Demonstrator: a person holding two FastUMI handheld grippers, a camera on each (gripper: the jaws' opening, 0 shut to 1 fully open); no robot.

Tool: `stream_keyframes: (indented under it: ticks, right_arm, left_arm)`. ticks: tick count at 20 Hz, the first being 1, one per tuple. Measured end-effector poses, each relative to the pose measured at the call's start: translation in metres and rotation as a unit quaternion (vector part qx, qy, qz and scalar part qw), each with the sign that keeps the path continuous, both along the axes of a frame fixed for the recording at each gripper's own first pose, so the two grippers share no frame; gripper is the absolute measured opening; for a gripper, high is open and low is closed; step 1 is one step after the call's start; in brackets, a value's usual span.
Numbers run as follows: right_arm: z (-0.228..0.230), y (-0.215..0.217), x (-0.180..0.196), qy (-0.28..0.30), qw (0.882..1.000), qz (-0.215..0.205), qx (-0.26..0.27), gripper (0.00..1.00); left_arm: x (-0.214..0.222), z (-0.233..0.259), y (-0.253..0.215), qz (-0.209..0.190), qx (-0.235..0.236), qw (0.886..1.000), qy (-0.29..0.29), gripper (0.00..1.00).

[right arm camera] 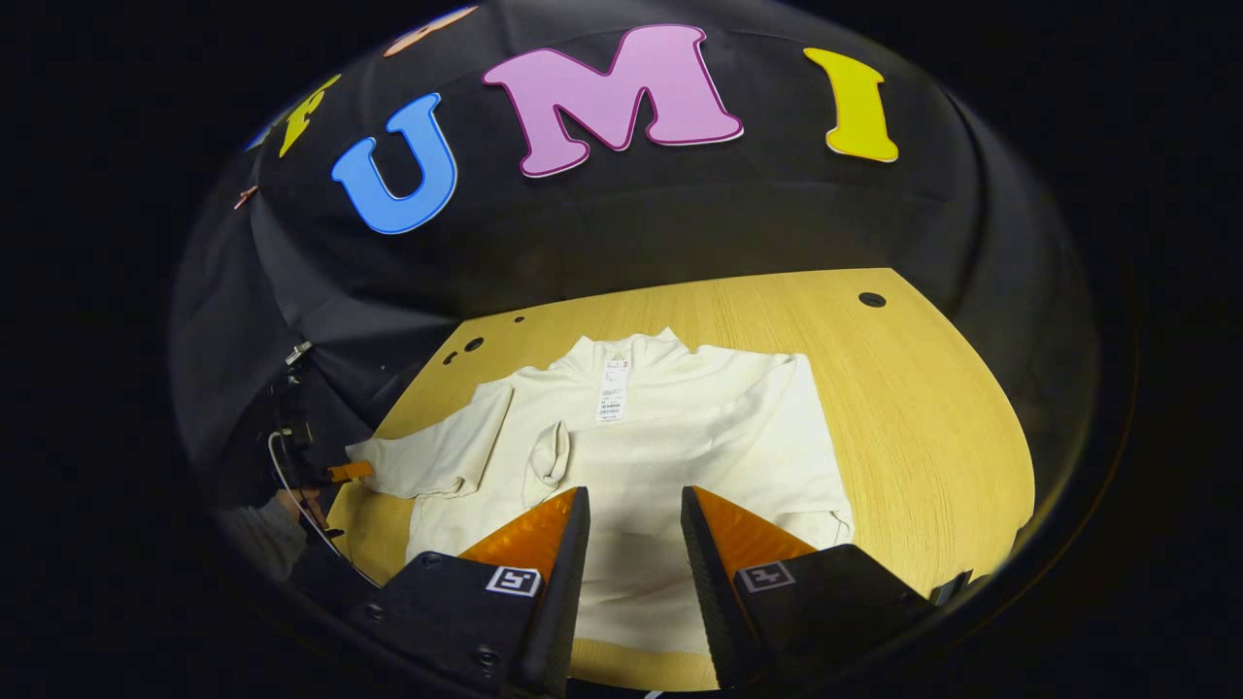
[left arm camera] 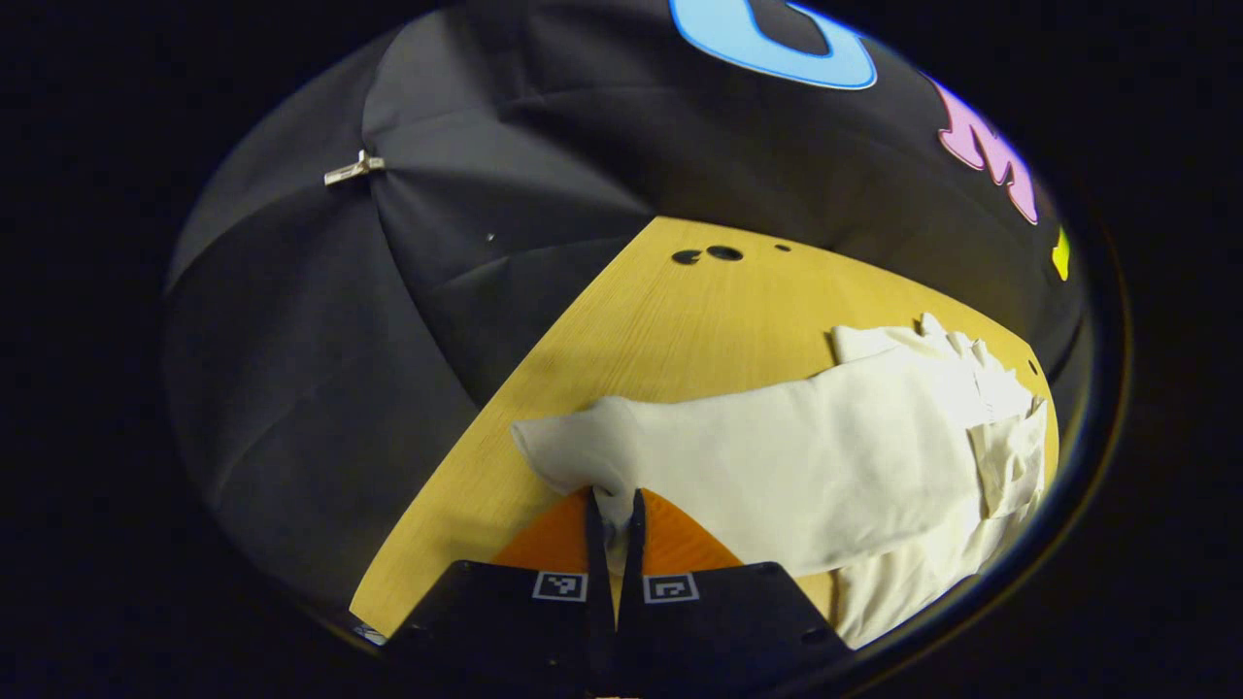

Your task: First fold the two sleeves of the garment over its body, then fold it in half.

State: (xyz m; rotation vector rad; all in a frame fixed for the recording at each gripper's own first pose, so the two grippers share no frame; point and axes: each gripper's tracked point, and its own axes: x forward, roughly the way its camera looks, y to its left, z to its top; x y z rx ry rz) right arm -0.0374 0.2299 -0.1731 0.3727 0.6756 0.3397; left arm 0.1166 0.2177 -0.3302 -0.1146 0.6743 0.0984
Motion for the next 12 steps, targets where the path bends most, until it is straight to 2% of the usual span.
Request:
stream_keyframes:
  ticks: [7,8,9,12]
  right_arm:
    - [-0.013,-0.024,0.0,0.012,1.0,-0.009,0.009,0.58]
    - [-0.015,-0.029,0.0,0.013,1.0,-0.012,0.009,0.58]
    - [-0.016,-0.033,0.0,0.015,1.0,-0.014,0.01,0.58]
    - [-0.023,-0.047,0.001,0.019,1.0,-0.021,0.012,0.58]
  left_arm:
    - [-0.011,0.071,-0.096,-0.069,-0.013,0.996,-0.062,0.06]
    - [-0.012,0.079,-0.112,-0.081,-0.016,0.994,-0.067,0.11]
    - [-0.012,0.085,-0.129,-0.093,-0.019,0.993,-0.071,0.06]
    - [-0.012,0.101,-0.172,-0.126,-0.022,0.988,-0.081,0.07]
